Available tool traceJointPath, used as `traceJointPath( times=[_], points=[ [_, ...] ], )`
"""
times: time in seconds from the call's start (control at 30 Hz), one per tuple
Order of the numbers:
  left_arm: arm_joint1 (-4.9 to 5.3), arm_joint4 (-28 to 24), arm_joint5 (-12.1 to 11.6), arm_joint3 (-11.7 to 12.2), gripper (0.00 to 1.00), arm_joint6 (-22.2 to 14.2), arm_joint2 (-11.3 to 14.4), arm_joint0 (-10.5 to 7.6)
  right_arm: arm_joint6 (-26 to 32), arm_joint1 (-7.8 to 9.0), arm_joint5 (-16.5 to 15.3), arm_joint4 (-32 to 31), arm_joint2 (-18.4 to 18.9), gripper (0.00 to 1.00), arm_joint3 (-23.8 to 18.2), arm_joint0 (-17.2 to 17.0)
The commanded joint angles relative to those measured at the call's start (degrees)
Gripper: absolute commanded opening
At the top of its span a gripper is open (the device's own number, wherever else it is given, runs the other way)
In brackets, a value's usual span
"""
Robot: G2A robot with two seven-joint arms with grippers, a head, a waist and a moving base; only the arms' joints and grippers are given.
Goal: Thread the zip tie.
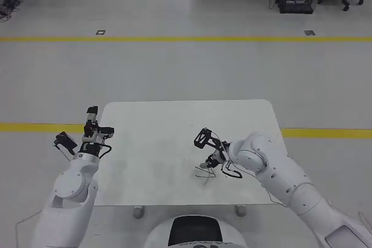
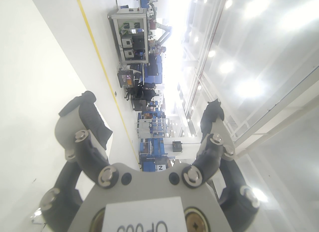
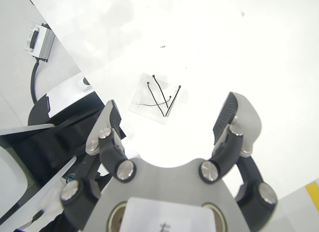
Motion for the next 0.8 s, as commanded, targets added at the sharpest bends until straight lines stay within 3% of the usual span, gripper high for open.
traceJointPath(
  times=[0.0, 0.17, 0.63, 0.77],
  points=[
    [0.00, 0.00, 0.00, 0.00, 1.00, 0.00, 0.00, 0.00, -0.39, -0.45, -0.02, -0.11, -1.43, 1.00, 1.87, 0.79],
    [0.00, 0.00, 0.00, 0.00, 1.00, 0.00, 0.00, 0.00, -0.33, -1.65, -0.02, 1.47, -4.73, 1.00, 5.75, 3.15],
    [0.00, 0.00, 0.00, 0.00, 1.00, 0.00, 0.00, 0.00, -0.33, -1.65, -0.02, 1.47, -4.73, 1.00, 5.75, 3.15],
    [0.00, 0.00, 0.00, 0.00, 1.00, 0.00, 0.00, 0.00, 0.75, -2.10, 0.72, -0.01, -6.52, 1.00, 6.70, 2.94]
  ],
)
